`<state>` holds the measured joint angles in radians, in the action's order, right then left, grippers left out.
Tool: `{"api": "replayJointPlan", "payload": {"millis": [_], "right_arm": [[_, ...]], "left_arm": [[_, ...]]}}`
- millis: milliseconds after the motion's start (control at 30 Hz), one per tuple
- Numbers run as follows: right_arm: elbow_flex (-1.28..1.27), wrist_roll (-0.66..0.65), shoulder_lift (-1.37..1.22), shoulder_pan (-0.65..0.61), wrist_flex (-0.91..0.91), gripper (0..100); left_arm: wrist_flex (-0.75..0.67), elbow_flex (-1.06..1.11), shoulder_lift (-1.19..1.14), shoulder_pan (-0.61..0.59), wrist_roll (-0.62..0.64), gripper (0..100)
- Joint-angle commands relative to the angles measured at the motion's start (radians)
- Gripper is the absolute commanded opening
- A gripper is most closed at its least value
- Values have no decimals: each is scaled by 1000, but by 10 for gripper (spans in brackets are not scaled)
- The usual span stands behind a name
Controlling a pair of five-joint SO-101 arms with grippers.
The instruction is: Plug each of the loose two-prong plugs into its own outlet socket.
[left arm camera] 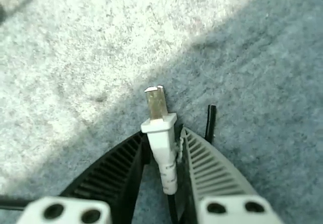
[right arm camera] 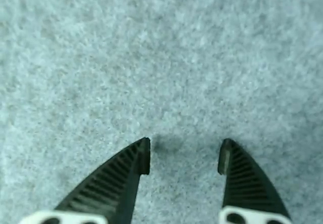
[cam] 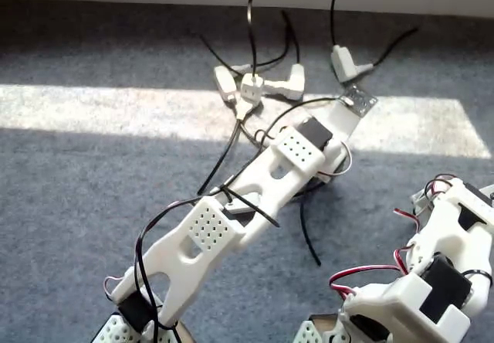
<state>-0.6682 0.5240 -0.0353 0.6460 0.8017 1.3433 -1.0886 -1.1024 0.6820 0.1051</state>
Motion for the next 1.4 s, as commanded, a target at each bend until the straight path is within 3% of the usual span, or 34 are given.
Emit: {"api": "replayJointPlan", "payload": {"millis": [0, 100, 333, 600, 900, 1033, 1267, 1367], "right_arm": [[-2, -9, 2, -27, -31, 207], [-2, -9, 2, -27, -31, 207], [-2, -9, 2, -27, -31, 207], [-2, -9, 2, -27, -31, 207], [1, -8, 2, -44, -33, 207], [1, -11, 2, -65, -33, 207], [1, -9, 2, -65, -33, 206], [2, -9, 2, -82, -33, 206]], "left_arm": [[-12, -10, 15, 41, 9, 62], [-15, -13, 21, 47, 9, 5], [35, -165, 48, 47, 9, 8], [373, -588, 157, 88, 6, 8], [431, -558, 426, 91, 5, 7], [433, -426, 581, 99, 5, 7], [427, 58, 1072, 90, -3, 7], [414, 291, 1251, 68, -87, 7]]}}
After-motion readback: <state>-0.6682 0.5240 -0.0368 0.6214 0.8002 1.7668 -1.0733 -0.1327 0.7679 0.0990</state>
